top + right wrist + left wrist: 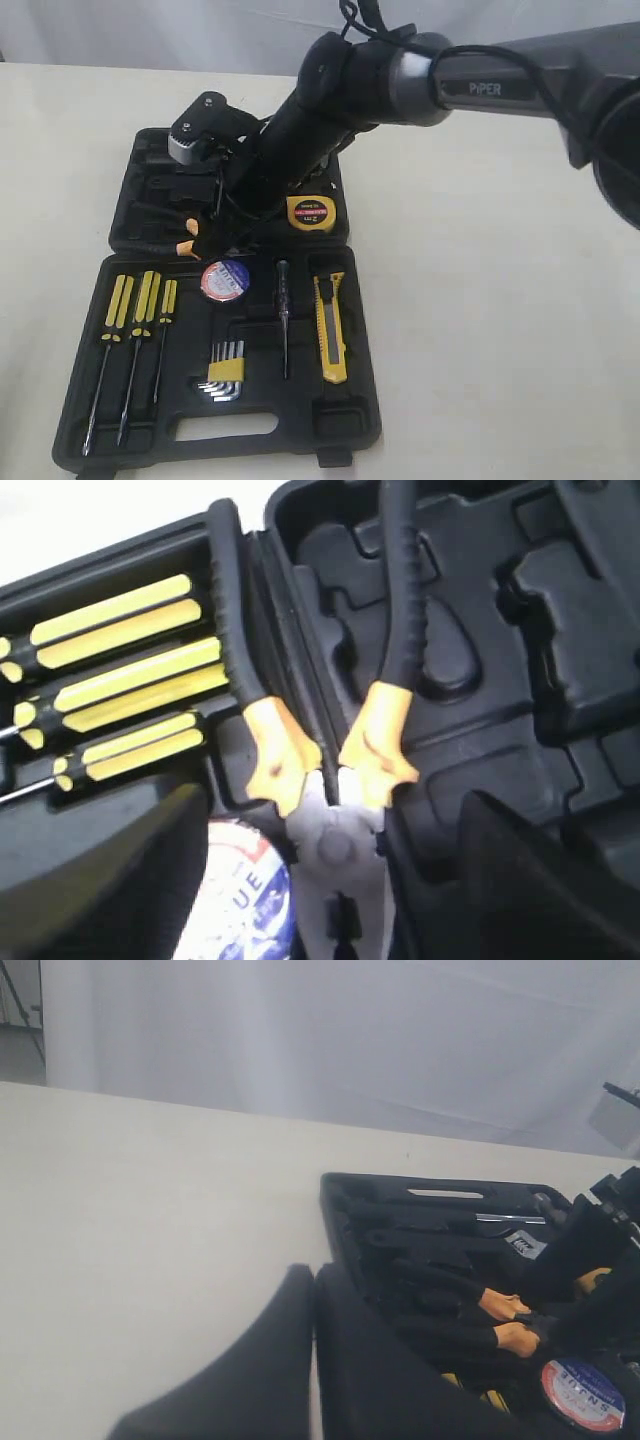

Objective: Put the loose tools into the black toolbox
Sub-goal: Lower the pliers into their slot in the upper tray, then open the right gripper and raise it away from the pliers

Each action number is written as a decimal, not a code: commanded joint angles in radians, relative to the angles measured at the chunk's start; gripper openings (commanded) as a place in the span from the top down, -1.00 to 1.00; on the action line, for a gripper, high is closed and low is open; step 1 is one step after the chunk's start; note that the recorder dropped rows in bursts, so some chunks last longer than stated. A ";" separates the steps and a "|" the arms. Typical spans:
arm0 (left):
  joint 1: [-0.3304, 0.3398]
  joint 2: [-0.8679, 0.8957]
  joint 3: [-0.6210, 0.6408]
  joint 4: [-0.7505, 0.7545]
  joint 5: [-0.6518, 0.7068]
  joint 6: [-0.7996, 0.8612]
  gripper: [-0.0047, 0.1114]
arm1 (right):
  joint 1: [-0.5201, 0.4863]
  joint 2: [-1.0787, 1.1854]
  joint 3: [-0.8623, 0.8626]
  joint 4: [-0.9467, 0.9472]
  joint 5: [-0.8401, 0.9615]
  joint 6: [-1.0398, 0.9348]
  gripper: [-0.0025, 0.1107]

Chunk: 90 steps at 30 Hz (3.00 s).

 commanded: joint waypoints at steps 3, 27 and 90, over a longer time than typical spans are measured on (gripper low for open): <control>-0.006 0.004 -0.005 0.000 0.001 0.000 0.92 | 0.001 0.029 -0.027 0.007 -0.022 -0.001 -0.22; -0.006 0.004 -0.005 0.000 0.000 0.000 0.92 | 0.001 0.079 -0.053 0.028 -0.111 -0.048 0.19; -0.006 0.004 -0.005 0.004 0.001 0.000 0.92 | 0.036 -0.146 -0.117 -0.266 0.132 0.373 0.96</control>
